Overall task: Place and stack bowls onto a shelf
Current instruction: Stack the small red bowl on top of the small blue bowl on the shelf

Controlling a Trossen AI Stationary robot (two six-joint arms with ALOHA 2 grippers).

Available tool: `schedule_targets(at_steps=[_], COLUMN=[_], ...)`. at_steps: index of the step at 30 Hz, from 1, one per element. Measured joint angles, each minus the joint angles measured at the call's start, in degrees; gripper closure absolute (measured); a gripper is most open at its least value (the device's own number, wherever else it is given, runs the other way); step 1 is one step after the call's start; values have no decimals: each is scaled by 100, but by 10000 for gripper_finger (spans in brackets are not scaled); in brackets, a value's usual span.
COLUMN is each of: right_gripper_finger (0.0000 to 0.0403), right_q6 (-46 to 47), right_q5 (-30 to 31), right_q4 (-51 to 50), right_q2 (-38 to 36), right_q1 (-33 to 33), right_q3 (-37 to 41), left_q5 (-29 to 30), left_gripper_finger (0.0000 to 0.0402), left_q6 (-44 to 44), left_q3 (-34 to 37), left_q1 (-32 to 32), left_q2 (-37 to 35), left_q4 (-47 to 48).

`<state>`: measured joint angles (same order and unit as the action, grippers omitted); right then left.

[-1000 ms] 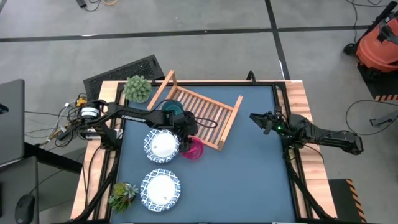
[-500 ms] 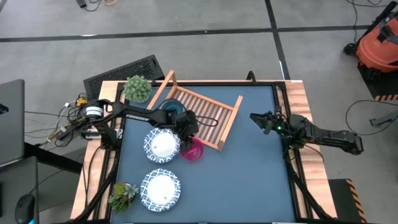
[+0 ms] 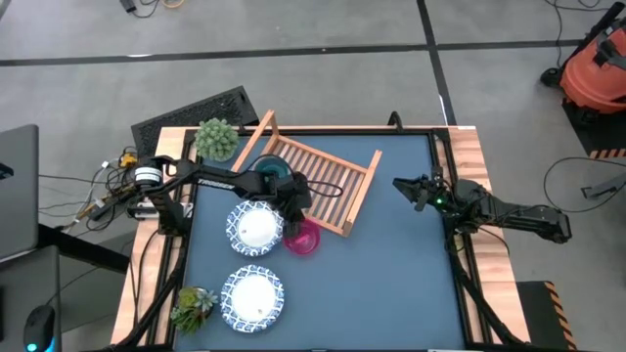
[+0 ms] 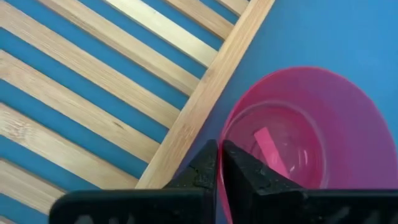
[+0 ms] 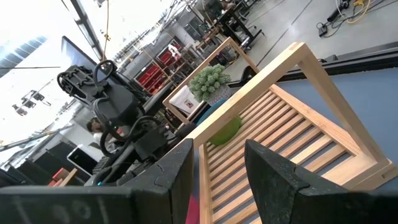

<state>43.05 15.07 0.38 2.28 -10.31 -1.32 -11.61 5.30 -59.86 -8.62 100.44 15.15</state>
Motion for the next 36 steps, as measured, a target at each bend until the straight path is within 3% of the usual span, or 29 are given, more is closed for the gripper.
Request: schedule_targets(at_steps=[13, 25, 31, 36], right_gripper_finger=[232, 232, 232, 232], right_q6=[2, 2, 0, -2], right_q5=[-2, -9, -15, -15], right_q4=[0, -2, -2, -2], right_q2=[1, 0, 0, 1], right_q1=[0, 4, 4, 4], right_q3=[0, 0, 0, 0], left_q5=[-202, 126, 269, 730], left_gripper_finger=[401, 401, 401, 401], left_q6=[609, 28, -544, -1292], left_q3=[-374, -2115, -3049, -3669], left_q1=[11, -86, -504, -1080], left_q2=[-2, -7, -7, -9], left_q4=[-36, 2426, 3417, 4083])
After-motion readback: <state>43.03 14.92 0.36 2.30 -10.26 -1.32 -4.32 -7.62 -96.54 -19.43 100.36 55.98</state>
